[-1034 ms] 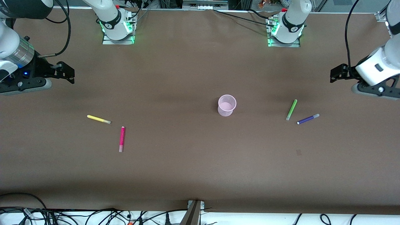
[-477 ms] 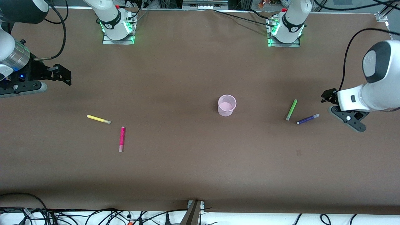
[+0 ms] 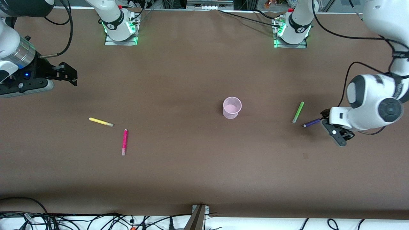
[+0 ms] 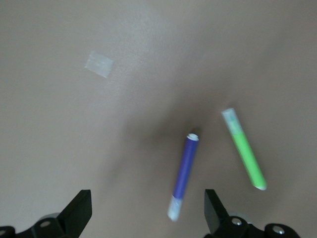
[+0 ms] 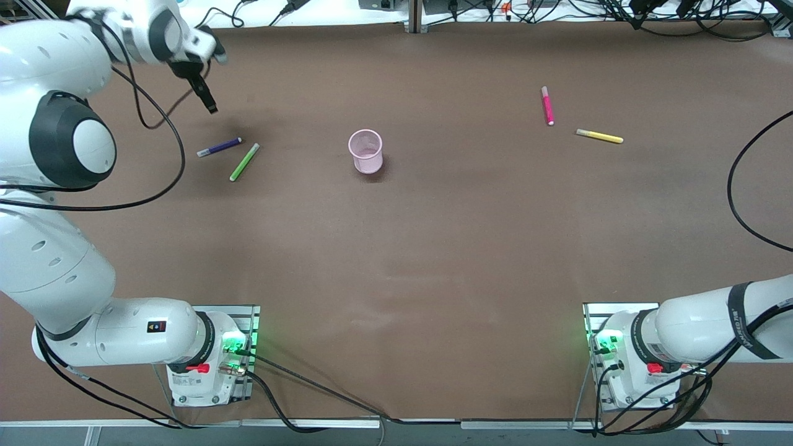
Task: Organize pens into pink holder with both arms
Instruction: 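Lower the left gripper and grasp the blue marker, then carry the blue marker to the pink cup while the right gripper reaches the pink marker, then drop the blue marker into the cup while the right gripper grasps the pink marker, then lift the pink marker toward the cup while the left gripper withdraws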
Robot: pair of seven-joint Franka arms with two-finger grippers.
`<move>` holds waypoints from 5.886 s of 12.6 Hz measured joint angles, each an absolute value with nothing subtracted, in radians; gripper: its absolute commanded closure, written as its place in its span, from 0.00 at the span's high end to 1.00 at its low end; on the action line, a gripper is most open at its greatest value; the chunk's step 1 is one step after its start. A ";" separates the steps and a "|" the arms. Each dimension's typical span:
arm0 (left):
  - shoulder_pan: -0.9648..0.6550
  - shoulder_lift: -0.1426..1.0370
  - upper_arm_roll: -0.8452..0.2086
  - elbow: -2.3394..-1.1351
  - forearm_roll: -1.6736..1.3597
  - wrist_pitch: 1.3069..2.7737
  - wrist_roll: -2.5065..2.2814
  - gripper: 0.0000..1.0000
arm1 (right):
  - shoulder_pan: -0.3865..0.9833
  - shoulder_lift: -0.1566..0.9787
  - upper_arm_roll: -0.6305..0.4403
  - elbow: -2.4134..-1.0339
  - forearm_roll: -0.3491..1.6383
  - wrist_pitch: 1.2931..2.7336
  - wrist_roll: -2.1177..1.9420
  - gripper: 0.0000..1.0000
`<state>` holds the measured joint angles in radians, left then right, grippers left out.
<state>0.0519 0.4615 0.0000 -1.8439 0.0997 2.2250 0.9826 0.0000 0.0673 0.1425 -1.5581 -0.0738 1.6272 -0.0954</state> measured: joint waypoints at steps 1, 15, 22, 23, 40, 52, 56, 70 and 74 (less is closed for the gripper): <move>0.050 0.470 -0.003 -1.892 0.116 2.299 0.984 1.00 | 0.001 0.067 0.143 -1.555 -0.074 1.628 -0.095 1.00; 0.042 0.544 -0.018 -2.030 0.122 2.540 1.050 0.00 | 0.002 0.070 0.143 -1.555 -0.074 1.632 -0.095 1.00; 0.048 0.541 -0.019 -2.018 0.122 2.540 1.089 0.00 | 0.022 0.109 0.144 -1.562 -0.074 1.637 -0.112 1.00; 0.050 0.532 -0.027 -2.004 0.121 2.520 1.089 0.00 | 0.027 0.114 0.145 -1.568 -0.074 1.637 -0.112 1.00; 0.013 0.466 -0.483 -1.775 -0.776 2.237 1.131 0.00 | 0.084 0.497 0.144 -1.669 -0.070 2.126 0.141 0.99; 0.015 0.494 -0.562 -1.860 -0.777 2.431 1.345 1.00 | 0.054 0.624 0.136 -1.783 -0.070 2.385 0.148 0.76; 0.016 0.471 -0.571 -1.856 -0.777 2.438 1.349 1.00 | 0.053 0.626 0.136 -1.837 -0.070 2.459 0.148 0.56; 0.146 0.403 -0.416 -1.626 -0.122 1.910 0.670 1.00 | 0.039 0.628 0.188 -1.816 -0.070 2.389 0.240 0.16; 0.183 0.401 -0.367 -1.518 0.016 1.782 0.669 1.00 | 0.047 0.601 0.289 -1.639 0.042 2.053 0.432 0.16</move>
